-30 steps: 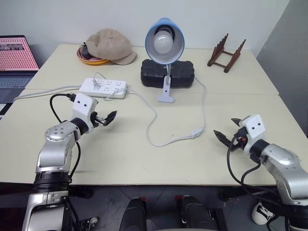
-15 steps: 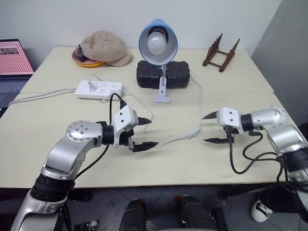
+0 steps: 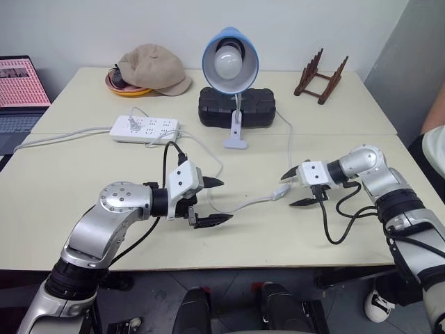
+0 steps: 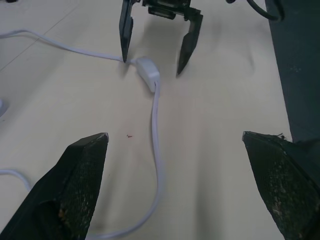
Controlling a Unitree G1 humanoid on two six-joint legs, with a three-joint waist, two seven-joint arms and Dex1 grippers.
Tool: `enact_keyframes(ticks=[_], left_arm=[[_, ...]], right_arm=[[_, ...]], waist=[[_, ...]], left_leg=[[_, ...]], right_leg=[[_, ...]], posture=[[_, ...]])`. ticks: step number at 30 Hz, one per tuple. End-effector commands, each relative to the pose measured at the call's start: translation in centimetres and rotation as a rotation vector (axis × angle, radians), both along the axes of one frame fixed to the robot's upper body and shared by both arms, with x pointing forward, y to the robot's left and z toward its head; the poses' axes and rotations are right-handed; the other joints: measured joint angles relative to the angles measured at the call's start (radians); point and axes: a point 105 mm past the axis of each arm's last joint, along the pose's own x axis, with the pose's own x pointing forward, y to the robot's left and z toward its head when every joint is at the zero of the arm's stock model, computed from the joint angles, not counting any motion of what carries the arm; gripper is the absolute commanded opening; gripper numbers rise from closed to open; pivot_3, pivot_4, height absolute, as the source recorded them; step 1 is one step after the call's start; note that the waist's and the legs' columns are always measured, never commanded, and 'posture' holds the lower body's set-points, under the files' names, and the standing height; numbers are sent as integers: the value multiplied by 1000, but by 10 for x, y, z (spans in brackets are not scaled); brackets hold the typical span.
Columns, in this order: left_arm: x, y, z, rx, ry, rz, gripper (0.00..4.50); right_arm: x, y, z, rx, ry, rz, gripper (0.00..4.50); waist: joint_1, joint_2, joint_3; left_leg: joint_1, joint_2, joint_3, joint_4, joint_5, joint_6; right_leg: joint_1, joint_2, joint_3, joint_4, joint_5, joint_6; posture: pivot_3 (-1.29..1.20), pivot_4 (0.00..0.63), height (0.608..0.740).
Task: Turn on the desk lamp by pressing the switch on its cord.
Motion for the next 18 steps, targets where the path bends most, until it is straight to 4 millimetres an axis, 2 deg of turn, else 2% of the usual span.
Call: enact_keyframes(ticks=[1, 8, 10, 14, 17, 18], left_arm=[[-3, -4, 10, -24, -43, -15, 4500], [-3, -6, 8, -30, -44, -15, 4500], [-2, -7, 9, -42, -42, -7, 4500], [-1, -7, 13, -104, 11, 37, 4500], [-6, -7, 13, -186, 121, 68, 4500], [-8, -9, 12, -236, 189, 80, 4500]], right_arm=[[5, 3, 9, -12, -54, 36, 2837], [10, 5, 7, -7, -72, 35, 775], [10, 4, 6, -6, -71, 33, 363], [15, 6, 21, 206, 29, -121, 350], [14, 9, 40, 438, 232, -288, 350], [8, 10, 44, 497, 317, -321, 350]], waist=[[0, 0, 0], [0, 0, 0], [0, 0, 0], [0, 0, 0], [1, 0, 0], [1, 0, 0]], left_leg=[[0, 0, 0, 0, 0, 0], [1, 0, 0, 0, 0, 0], [1, 0, 0, 0, 0, 0], [2, 0, 0, 0, 0, 0], [2, 0, -1, 0, 0, 0], [2, 0, -1, 0, 0, 0]], right_leg=[[0, 0, 0, 0, 0, 0], [0, 0, 0, 0, 0, 0], [1, 0, 0, 0, 0, 0], [2, 0, 0, 1, 0, 0], [2, 0, 0, 2, 0, 0], [2, 0, 0, 2, 1, 1]], posture=[[0, 150, 740], [0, 150, 740], [0, 150, 740], [0, 150, 740], [0, 150, 740], [0, 150, 740]])
